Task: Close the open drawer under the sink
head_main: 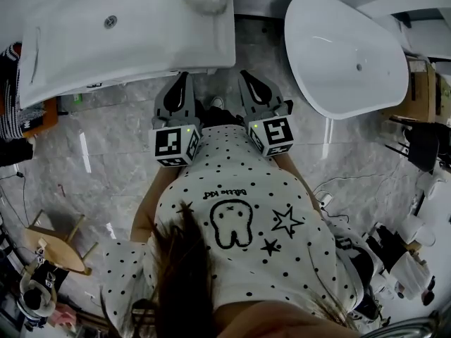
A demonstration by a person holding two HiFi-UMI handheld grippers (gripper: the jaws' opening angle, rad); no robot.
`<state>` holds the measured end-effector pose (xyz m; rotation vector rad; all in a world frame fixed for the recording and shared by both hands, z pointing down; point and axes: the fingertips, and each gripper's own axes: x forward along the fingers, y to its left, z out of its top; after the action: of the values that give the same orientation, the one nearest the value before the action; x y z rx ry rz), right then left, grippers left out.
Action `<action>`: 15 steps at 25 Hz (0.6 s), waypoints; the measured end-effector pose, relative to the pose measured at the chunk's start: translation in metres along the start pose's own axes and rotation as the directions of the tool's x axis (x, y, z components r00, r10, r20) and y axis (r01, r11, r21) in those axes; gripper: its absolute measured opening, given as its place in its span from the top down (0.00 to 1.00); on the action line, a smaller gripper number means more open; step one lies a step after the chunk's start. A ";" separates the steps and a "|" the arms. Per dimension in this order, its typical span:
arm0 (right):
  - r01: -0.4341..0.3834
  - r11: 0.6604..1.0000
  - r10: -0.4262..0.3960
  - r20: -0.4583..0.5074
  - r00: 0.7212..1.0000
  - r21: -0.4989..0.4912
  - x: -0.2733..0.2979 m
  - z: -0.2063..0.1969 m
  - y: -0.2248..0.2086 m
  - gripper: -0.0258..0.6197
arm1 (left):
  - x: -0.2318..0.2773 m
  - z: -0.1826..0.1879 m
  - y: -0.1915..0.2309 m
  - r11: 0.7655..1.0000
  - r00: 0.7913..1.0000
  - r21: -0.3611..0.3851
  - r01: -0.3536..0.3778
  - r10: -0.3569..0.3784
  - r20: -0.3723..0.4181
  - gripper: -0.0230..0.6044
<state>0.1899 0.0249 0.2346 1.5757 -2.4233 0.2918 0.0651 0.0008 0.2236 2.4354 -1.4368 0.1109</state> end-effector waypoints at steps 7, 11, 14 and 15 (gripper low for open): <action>-0.004 1.000 0.004 0.004 1.000 -0.027 0.005 0.005 -0.006 0.94 | 0.012 0.006 -0.002 1.000 1.000 -0.004 0.018 -0.018 0.019 0.96; -0.014 0.999 0.014 0.000 1.000 -0.052 0.005 0.007 -0.003 0.94 | 0.016 0.010 -0.004 1.000 0.999 -0.005 0.028 -0.028 0.029 0.96; -0.010 0.999 0.010 0.001 1.000 -0.048 0.007 0.007 -0.006 0.94 | 0.018 0.011 -0.006 0.999 0.999 0.011 0.033 -0.034 0.024 0.96; -0.007 0.999 0.007 0.008 1.000 -0.046 0.007 0.008 -0.008 0.94 | 0.019 0.011 -0.007 0.999 0.999 0.014 0.033 -0.034 0.027 0.96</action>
<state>0.1937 0.0132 0.2299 1.5524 -2.4248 0.2298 0.0792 -0.0153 0.2154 2.4799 -1.4102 0.0806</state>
